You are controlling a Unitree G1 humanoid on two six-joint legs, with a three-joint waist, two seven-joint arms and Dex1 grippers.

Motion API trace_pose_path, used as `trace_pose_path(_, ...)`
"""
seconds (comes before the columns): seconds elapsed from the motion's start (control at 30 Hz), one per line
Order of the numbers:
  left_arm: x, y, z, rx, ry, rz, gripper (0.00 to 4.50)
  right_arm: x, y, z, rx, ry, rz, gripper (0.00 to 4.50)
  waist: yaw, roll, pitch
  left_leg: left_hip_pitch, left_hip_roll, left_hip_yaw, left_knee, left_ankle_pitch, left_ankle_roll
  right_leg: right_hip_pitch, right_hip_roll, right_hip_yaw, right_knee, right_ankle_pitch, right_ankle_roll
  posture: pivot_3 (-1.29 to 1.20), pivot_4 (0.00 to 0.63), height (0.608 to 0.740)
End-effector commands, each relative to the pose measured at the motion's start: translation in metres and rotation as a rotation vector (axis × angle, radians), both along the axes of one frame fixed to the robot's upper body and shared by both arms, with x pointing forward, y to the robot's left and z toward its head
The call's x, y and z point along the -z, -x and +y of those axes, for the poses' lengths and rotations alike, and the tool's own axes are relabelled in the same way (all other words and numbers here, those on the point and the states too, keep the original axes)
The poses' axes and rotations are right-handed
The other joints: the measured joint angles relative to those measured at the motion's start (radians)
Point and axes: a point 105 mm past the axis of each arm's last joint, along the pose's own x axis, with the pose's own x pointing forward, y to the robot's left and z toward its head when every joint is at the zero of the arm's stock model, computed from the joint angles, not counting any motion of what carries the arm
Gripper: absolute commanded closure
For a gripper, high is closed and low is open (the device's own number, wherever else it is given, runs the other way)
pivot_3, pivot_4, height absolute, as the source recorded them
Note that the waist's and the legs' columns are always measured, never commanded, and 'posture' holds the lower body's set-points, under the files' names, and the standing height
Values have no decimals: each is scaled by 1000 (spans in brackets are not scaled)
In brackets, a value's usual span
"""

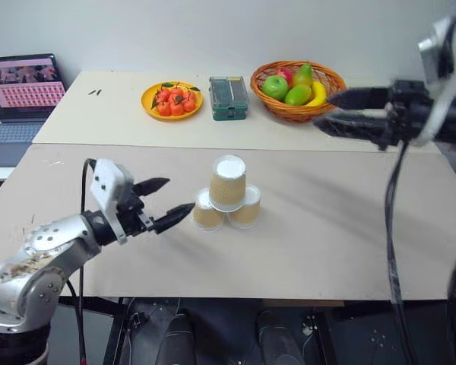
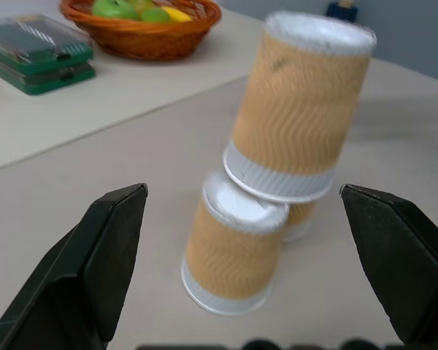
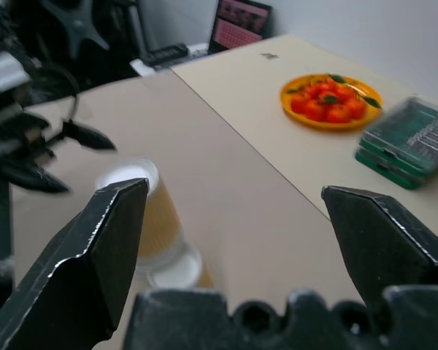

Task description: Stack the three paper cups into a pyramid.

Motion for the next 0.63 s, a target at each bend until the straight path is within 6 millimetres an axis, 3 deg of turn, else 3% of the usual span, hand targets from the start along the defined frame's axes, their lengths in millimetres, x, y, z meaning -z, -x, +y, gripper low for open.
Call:
trace_pose_path(0.03,-17,-2,5,-36,18,-45,0,21,8,-19,55,88,-56,35,-1,0,0,0,0,1,1,0,0,0,0,0,0,0,0,0,150,740)
trace_pose_path(0.33,-15,0,8,-67,-26,-58,0,71,6,-38,138,76,-7,35,-5,0,0,4,0,1,5,0,0,3,0,2,2,1,1,0,150,740)
trace_pose_path(0.63,2,8,3,-87,-53,-54,0,83,-2,-30,129,85,-4,35,-4,0,0,4,0,2,8,0,0,7,0,2,-1,1,1,0,150,740)
